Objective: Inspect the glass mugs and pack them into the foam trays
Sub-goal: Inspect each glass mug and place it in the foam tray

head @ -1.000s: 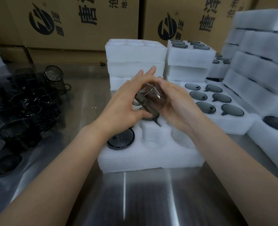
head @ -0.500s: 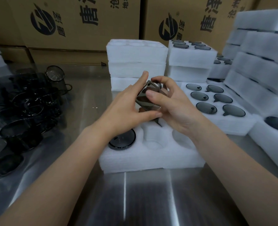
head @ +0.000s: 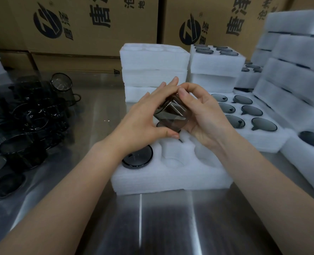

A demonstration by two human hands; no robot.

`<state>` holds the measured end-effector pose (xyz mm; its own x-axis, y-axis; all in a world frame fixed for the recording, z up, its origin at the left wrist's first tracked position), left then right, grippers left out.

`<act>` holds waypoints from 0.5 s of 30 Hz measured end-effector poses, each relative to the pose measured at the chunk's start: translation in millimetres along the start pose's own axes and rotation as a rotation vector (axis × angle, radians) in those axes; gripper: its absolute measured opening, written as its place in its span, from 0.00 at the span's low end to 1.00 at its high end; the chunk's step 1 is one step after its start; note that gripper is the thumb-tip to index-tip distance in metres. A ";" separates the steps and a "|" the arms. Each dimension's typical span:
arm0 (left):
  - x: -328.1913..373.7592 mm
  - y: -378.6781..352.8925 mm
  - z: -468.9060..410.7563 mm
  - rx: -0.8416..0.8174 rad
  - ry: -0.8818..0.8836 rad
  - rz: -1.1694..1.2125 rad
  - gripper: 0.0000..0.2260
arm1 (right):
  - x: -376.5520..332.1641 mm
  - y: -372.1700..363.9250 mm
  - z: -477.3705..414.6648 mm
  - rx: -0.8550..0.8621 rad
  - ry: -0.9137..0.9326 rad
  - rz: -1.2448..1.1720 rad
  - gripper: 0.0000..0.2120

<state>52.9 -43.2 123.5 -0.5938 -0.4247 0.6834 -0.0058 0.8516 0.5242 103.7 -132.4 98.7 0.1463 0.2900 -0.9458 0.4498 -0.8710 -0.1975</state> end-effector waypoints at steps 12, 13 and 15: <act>-8.3 15.4 0.5 0.148 -0.040 0.061 0.39 | 4.6 -3.8 1.7 0.023 -0.067 -0.034 0.22; -10.9 18.6 1.1 0.181 -0.039 0.077 0.38 | 5.0 -5.1 1.9 0.001 -0.069 -0.018 0.23; -15.7 24.6 2.4 0.242 -0.033 0.111 0.37 | 6.5 -7.7 3.6 -0.033 -0.081 0.029 0.25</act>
<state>60.1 -14.9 124.4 -0.6272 -0.3179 0.7110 -0.1291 0.9427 0.3076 97.9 -125.2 93.1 0.0888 0.2311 -0.9689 0.4751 -0.8648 -0.1627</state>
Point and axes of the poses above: each hand's wrist, its own z-axis away from the middle knuckle, its own y-axis out of the back of the hand, x = y × z, the point moved 10 cm from there along -z, towards the middle knuckle, and after that the axes turned 8 degrees about z, right-handed, at the moved point
